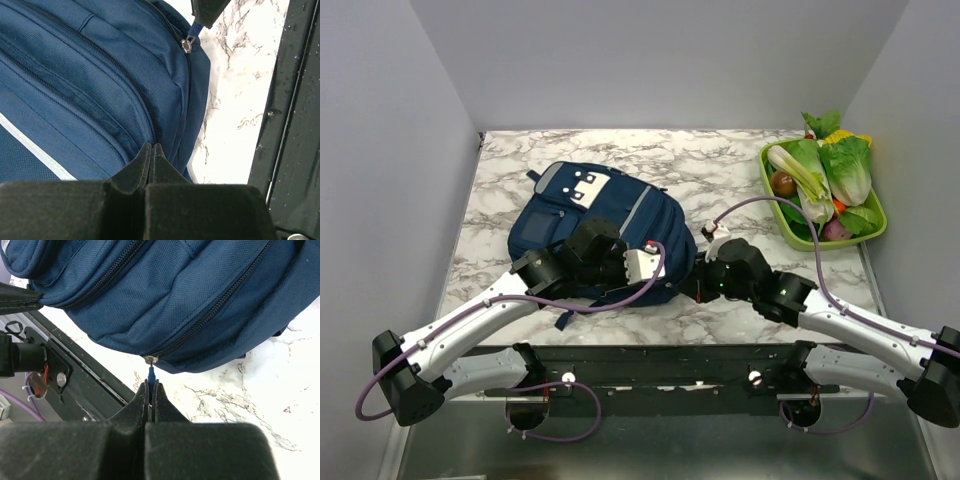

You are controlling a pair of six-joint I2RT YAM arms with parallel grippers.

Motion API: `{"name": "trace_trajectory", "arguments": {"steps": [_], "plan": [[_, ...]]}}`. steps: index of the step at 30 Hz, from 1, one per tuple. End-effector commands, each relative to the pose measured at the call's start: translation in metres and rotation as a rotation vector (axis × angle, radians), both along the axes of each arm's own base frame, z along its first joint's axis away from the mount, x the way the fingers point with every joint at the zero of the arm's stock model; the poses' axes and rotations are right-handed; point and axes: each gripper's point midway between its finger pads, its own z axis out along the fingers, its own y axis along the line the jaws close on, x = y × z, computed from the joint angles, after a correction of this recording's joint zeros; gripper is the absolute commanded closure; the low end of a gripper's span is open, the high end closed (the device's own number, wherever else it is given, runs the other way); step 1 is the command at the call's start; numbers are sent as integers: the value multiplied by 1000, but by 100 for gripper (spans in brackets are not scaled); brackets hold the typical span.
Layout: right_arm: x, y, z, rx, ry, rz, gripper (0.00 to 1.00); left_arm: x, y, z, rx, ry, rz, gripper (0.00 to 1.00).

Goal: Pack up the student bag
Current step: Zip the student bag at the center of the board.

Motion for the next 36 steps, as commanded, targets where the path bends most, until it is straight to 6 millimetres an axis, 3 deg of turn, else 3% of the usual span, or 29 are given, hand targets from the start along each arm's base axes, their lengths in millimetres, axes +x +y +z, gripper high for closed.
{"name": "trace_trajectory", "arguments": {"steps": [1, 6, 9, 14, 24, 29, 30, 32, 36], "plan": [[10, 0, 24, 33, -52, -15, 99, -12, 13, 5, 28, 37, -14, 100], [35, -18, 29, 5, -94, -109, 99, -25, 13, -1, 31, 82, -62, 100], [51, -30, 24, -50, -127, -151, 99, -25, 13, 0, 31, 88, -62, 100], [61, -35, 18, -129, -177, -134, 99, -25, 13, 2, 41, 86, -73, 100], [106, -68, 23, -172, -260, -266, 99, -31, 24, -3, 97, 87, -102, 100], [129, -70, 17, -199, -266, -277, 99, -41, 28, -5, 130, 107, -174, 100], [137, -68, 23, -189, -281, -286, 99, -47, 31, -8, 147, 129, -194, 100], [148, -68, 14, -218, -269, -284, 99, -50, 35, -8, 167, 122, -227, 100], [176, -75, 20, -233, -276, -335, 99, -57, 44, -7, 189, 125, -250, 100]]}}
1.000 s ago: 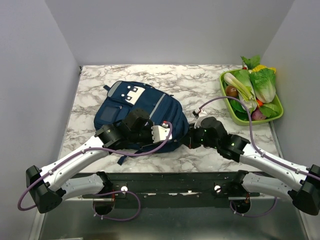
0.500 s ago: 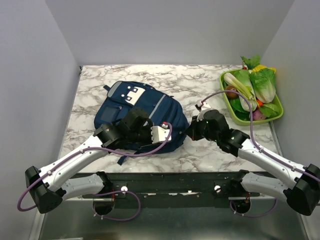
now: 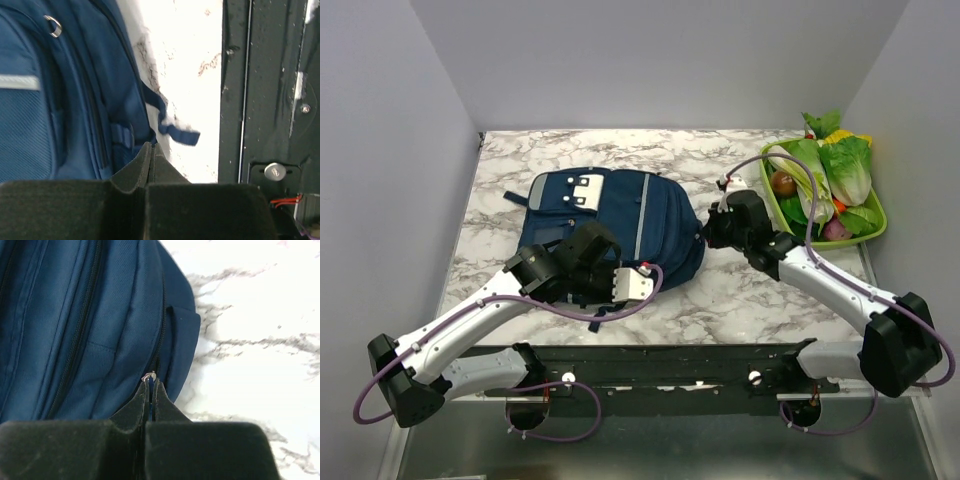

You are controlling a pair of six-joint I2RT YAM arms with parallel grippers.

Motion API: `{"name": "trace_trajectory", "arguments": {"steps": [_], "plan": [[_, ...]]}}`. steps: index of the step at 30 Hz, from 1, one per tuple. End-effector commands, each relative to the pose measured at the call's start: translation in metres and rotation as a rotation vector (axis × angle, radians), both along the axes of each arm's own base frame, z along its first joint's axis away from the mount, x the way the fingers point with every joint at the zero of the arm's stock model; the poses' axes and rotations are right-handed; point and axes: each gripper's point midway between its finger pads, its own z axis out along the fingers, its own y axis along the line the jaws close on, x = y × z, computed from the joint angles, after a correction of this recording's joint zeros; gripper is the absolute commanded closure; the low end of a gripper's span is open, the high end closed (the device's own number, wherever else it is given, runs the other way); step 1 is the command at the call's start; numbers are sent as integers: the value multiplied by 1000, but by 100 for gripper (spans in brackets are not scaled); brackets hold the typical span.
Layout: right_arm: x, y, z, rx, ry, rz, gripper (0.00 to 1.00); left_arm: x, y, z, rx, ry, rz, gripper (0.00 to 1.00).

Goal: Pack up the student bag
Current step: Zip the student bag at the center of the board.

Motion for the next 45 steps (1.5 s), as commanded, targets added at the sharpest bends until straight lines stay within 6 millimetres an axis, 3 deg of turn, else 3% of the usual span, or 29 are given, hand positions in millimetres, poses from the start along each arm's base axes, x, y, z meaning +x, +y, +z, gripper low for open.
{"name": "trace_trajectory", "arguments": {"steps": [1, 4, 5, 7, 8, 9, 11, 12, 16, 22, 24, 28, 30, 33, 37, 45], "plan": [[41, -3, 34, 6, -114, -45, 99, -18, 15, 6, 29, 30, -68, 100], [27, 16, 40, 87, -91, 59, 99, -12, 15, 12, 16, 5, -26, 100], [18, 20, 30, 115, -57, 81, 99, -7, 12, 19, -7, -19, -1, 100], [6, 32, 32, 187, -48, 137, 99, 5, 0, 36, -80, -57, 52, 96], [-2, 32, 21, 201, -12, 132, 99, 10, -4, 50, -120, -87, 69, 91], [-8, 34, 18, 207, -1, 138, 99, 18, -14, 63, -184, -120, 87, 79], [-20, 38, 17, 236, 14, 144, 99, 20, -25, 72, -236, -103, 114, 68], [-29, 37, 7, 239, 41, 146, 99, 23, -31, 73, -247, -99, 128, 64], [-49, 40, 8, 321, 47, 147, 99, 22, -52, 60, -214, -38, 99, 64], [-73, 44, 2, 403, 74, 151, 99, -4, -74, 16, -68, 88, -21, 63], [-81, 48, 4, 415, 71, 172, 99, -7, -83, 10, -74, 67, -48, 63], [-94, 54, -4, 429, 99, 188, 99, -5, -84, -12, -27, 52, -52, 62], [-101, 57, -9, 425, 108, 199, 99, -4, -87, -14, -27, 57, -46, 61], [-107, 59, -9, 426, 108, 205, 99, -9, -87, -21, -13, 79, -56, 57], [-110, 62, -3, 431, 98, 226, 99, -14, -82, -46, 43, 95, -57, 55], [-123, 73, -1, 435, 114, 272, 99, 4, -71, -71, 89, 1, 3, 57]]}}
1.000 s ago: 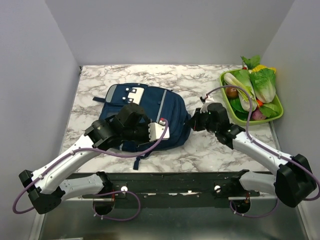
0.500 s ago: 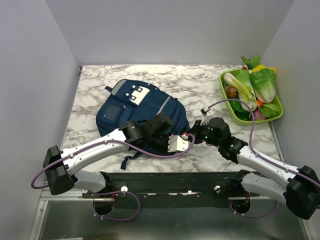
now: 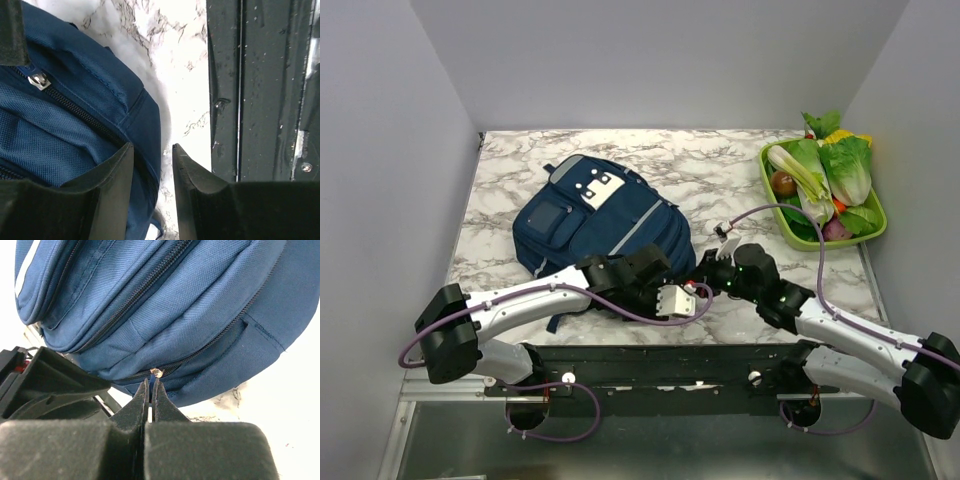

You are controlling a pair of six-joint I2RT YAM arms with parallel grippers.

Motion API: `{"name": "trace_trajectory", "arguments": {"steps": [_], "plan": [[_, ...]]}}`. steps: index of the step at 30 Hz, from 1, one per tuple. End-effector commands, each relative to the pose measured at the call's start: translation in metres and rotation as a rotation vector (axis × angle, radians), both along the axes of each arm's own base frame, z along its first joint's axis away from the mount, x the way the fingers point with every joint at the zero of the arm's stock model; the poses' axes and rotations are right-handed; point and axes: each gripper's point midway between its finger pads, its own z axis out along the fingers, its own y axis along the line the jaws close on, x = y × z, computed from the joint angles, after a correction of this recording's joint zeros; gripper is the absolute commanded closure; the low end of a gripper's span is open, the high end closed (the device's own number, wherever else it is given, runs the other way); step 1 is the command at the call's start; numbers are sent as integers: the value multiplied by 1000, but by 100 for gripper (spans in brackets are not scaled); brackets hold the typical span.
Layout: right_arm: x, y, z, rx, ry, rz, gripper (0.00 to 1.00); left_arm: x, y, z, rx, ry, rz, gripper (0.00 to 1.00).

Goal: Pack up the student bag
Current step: Zip the student bag at the center of the board.

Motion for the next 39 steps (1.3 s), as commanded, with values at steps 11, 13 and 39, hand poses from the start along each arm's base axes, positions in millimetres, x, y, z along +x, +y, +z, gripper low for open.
{"name": "trace_trajectory", "arguments": {"steps": [11, 13, 39], "plan": [[-20, 12, -3, 13, 28, 59, 99, 40, 1, 31, -61, -209, 157, 71], [-23, 11, -5, 12, 35, 63, 99, 39, 3, 35, -64, -208, 160, 70], [-22, 7, 4, -4, 18, 48, 99, 30, 27, -6, 55, -173, 155, 100]]}}
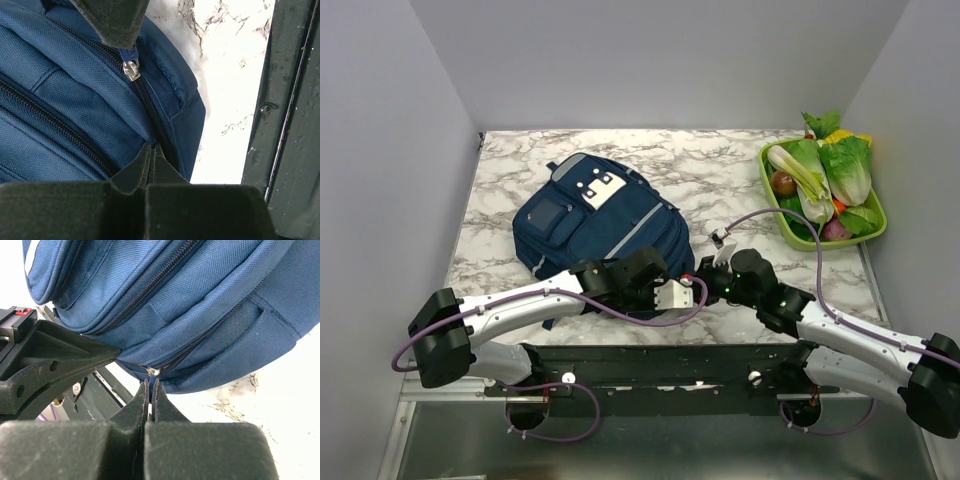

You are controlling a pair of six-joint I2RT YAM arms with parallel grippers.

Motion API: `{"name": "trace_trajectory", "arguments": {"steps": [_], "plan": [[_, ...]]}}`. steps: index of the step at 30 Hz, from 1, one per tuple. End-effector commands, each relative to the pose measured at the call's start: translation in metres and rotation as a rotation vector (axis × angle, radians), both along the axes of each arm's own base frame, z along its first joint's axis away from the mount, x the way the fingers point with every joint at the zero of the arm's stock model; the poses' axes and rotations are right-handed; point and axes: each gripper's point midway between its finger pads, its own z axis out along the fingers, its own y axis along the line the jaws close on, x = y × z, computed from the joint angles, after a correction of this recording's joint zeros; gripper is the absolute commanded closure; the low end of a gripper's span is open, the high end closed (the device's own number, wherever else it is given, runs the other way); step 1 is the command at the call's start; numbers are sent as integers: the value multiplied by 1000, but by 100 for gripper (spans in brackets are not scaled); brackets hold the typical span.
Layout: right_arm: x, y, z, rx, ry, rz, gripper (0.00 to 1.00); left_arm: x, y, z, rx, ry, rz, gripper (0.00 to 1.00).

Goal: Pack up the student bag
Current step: Zip the student bag at the center of the board.

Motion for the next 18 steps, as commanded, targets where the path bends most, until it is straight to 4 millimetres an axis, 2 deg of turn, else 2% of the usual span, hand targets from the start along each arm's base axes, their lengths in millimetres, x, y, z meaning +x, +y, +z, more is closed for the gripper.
{"name": "trace_trajectory", "arguments": {"steps": [1, 4, 11, 18], "plan": [[3, -2, 8, -8, -22, -20, 99, -3, 15, 1, 30, -1, 16, 100], [11, -10, 6, -46, -23, -81, 99, -9, 25, 11, 24, -7, 7, 100], [29, -20, 11, -114, -87, -148, 99, -38, 40, 35, -26, 48, -92, 100], [50, -26, 22, -161, -155, -208, 99, -56, 62, 28, 22, 85, -159, 100]]}}
